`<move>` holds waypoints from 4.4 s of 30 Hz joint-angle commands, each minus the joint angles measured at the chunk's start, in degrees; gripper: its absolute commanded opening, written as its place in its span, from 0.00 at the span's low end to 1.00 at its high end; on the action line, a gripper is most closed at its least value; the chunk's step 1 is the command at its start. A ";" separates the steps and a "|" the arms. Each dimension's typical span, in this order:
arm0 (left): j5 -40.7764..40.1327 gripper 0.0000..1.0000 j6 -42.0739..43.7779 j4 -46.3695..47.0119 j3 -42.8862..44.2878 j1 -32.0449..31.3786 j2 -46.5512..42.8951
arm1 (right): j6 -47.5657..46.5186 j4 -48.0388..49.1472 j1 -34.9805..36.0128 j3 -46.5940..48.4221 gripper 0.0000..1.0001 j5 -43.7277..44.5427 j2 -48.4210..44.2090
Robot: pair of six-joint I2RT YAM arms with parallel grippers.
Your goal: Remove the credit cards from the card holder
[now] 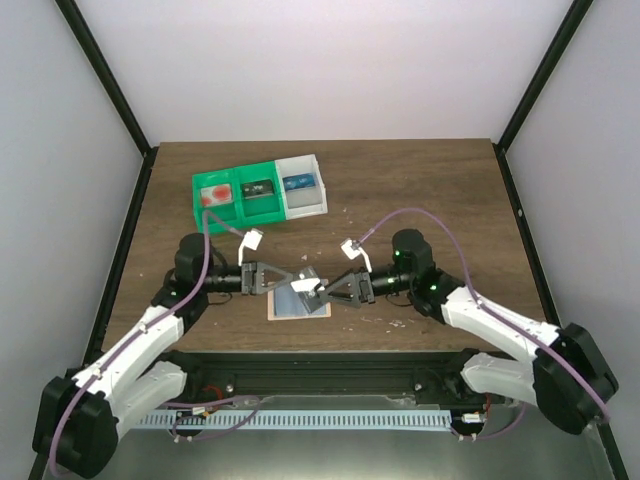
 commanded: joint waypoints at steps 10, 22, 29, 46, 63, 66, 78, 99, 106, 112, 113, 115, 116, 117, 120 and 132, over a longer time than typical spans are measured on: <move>-41.54 0.00 1.61 -7.85 6.74 10.77 -5.45 | 0.44 -6.24 -0.44 -4.05 1.00 16.95 -14.52; -61.76 0.00 1.48 6.22 17.62 10.84 20.50 | 0.34 -6.96 -0.43 -4.23 1.00 15.17 -16.35; -67.39 0.00 4.63 10.30 25.37 10.84 33.32 | 0.00 -8.16 -0.43 -3.49 1.00 14.85 -17.03; -70.91 0.00 1.46 11.93 31.77 10.29 49.12 | -2.97 -12.29 -0.43 -0.88 1.00 16.79 -17.86; -75.08 0.00 1.76 8.70 37.72 9.80 55.59 | -5.74 -18.53 -0.43 1.84 1.00 20.55 -19.44; -75.58 0.00 3.28 8.91 38.72 9.10 56.35 | -6.26 -19.33 -0.43 2.29 1.00 21.04 -19.88; -79.40 0.00 3.45 7.13 42.11 7.49 60.97 | -6.25 -20.13 -0.43 2.57 1.00 21.97 -20.14; -80.52 0.02 7.93 7.41 46.22 7.46 65.70 | -6.34 -20.84 -0.45 2.23 1.00 23.15 -20.01; -79.90 0.04 8.27 6.71 46.62 7.44 66.21 | -6.07 -21.04 -0.47 2.19 1.00 23.29 -20.48; -79.44 0.14 9.17 5.23 47.40 7.46 65.71 | -5.41 -20.81 -0.43 2.04 1.00 23.07 -20.71; -79.41 0.16 9.36 4.92 47.69 7.48 65.61 | -5.45 -20.77 -0.40 1.96 1.00 23.07 -20.75; -79.24 0.18 9.72 4.25 48.28 7.28 65.30 | -5.45 -20.74 -0.43 1.92 1.00 23.11 -20.95; -79.32 0.18 9.85 3.74 48.74 7.09 65.18 | -5.41 -20.69 -0.43 1.85 1.00 23.18 -20.99; -79.20 0.19 9.79 3.02 49.15 6.94 65.09 | -5.31 -20.58 -0.43 1.87 1.00 23.20 -21.10; -78.83 0.22 9.97 1.38 50.22 6.48 64.24 | -5.11 -20.54 -0.43 1.78 1.00 23.20 -21.26; -70.89 0.81 9.86 -10.71 48.51 5.14 51.89 | 2.02 -26.33 -0.42 1.25 1.00 33.81 -22.15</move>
